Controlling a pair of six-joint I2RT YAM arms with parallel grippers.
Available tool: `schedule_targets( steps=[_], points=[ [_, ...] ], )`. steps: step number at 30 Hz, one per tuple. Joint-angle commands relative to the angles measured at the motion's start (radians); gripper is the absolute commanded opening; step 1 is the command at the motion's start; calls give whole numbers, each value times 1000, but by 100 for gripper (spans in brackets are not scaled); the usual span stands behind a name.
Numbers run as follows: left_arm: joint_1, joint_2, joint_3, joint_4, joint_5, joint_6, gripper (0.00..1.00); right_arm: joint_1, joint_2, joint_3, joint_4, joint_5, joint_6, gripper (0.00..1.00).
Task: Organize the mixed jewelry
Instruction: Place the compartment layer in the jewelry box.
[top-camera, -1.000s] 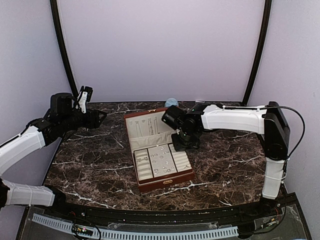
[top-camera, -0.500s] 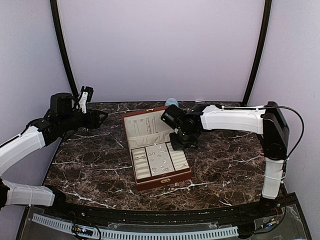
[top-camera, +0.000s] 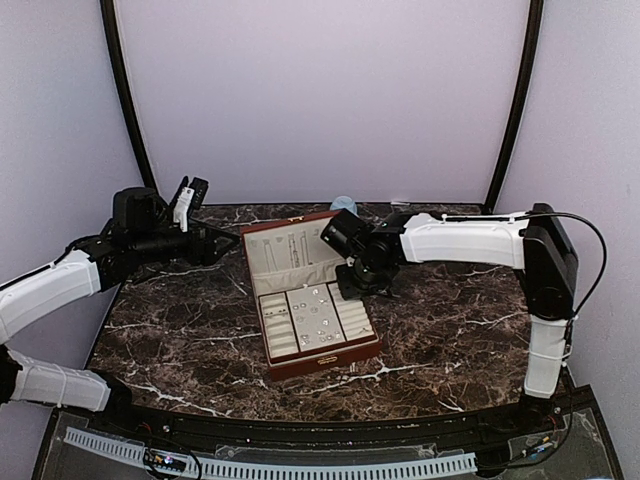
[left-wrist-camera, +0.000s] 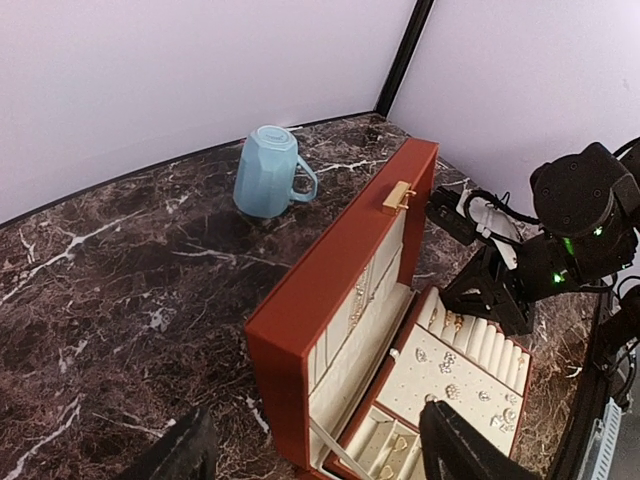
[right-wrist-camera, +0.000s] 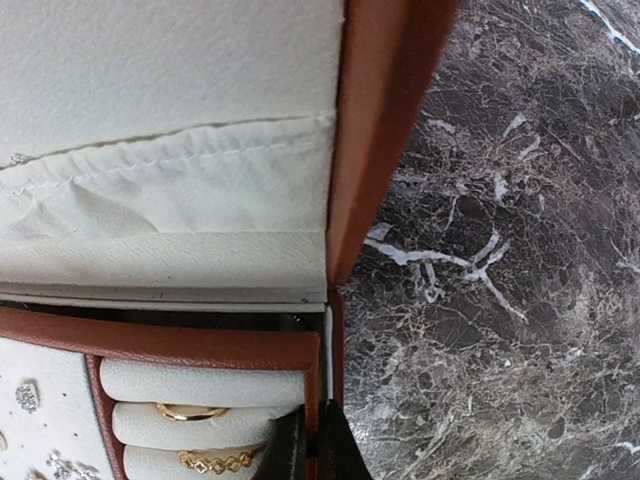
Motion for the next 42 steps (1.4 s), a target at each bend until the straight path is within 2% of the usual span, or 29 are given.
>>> schedule_targets(
  steps=[1,19,26,32,42],
  points=[
    [-9,-3,0,5,7,11,73,7,30,-2,90,20,22,4],
    [-9,-16,6,-15,-43,14,73,7,28,-2,26,29,64,20],
    [-9,-21,5,-15,-52,14,72,7,-5,-6,-3,51,91,32],
    [-9,-24,4,-14,-58,14,73,7,-35,-25,-5,64,119,35],
    [-9,-34,1,-14,-85,16,73,8,-91,-92,31,50,157,33]
  ],
)
